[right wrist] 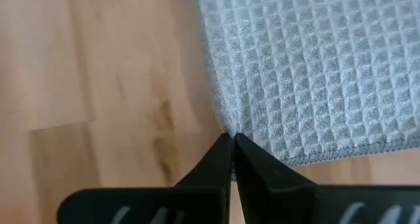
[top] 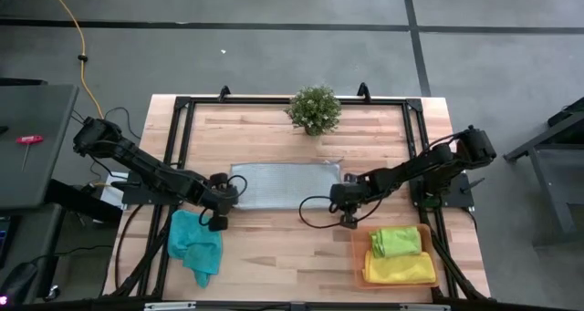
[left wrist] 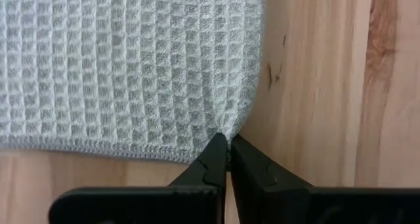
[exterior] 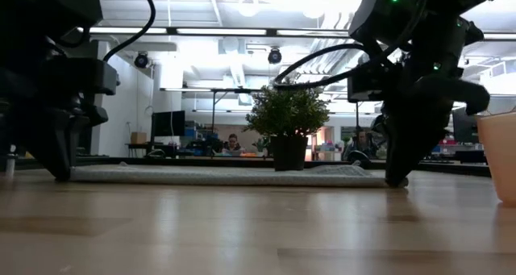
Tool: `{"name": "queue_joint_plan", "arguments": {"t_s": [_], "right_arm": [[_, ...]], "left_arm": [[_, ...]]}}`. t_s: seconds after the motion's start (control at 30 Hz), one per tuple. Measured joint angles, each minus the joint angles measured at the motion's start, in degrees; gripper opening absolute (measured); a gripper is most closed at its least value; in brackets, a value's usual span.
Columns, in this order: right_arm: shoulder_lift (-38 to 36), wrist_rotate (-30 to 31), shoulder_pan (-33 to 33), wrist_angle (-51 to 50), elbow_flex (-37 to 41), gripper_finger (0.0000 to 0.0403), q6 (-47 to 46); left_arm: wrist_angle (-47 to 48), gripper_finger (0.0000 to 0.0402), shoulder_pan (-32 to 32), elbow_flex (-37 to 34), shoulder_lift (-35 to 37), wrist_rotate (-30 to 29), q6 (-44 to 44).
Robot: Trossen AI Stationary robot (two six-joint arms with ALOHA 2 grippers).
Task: Fold microfiber towels
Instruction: Fold the gray microfiber towel
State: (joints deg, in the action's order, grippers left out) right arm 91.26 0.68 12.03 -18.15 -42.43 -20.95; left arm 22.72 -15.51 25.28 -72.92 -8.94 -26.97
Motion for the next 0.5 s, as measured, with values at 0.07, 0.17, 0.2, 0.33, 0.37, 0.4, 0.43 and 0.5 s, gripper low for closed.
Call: {"name": "queue_joint_plan", "arguments": {"t_s": [0.07,0.17,0.2,0.33,0.37,0.4,0.43,0.5], "right_arm": [[-0.51,-1.71,0.00,-0.74,-0.77,0.0001,-0.38],[-1.35,-5.65,-0.02,-1.44,-1.95,0.0001,-1.37],[-1.54,-6.81,-0.02,-1.59,-2.43,0.0001,-1.95],[-3.61,-10.24,-0.42,-1.82,-3.91,0.0000,-5.21],[-4.10,-10.71,-0.66,-2.13,-4.18,0.0000,-6.21],[-4.60,-10.93,-0.87,-2.17,-4.40,0.0000,-7.08],[-5.38,-10.86,-1.06,-2.32,-4.42,0.0000,-7.78],[-6.72,-11.30,-1.95,-2.43,-4.42,0.0000,-9.95]], "left_arm": [[0.79,0.0000,0.10,-0.19,1.64,1.52,-1.77],[0.87,0.0000,0.83,-0.24,5.09,4.52,-4.44],[0.87,0.0000,1.03,-0.17,6.19,5.24,-5.51],[2.26,0.0000,1.64,-0.07,11.00,6.35,-9.15],[3.61,0.0000,1.74,-0.11,12.43,6.33,-10.01],[3.70,0.0000,1.90,-0.09,13.38,6.31,-10.95],[3.91,0.0000,2.12,-0.04,14.30,6.32,-12.08],[5.93,0.0000,2.77,-0.07,16.28,6.27,-14.51]]}}
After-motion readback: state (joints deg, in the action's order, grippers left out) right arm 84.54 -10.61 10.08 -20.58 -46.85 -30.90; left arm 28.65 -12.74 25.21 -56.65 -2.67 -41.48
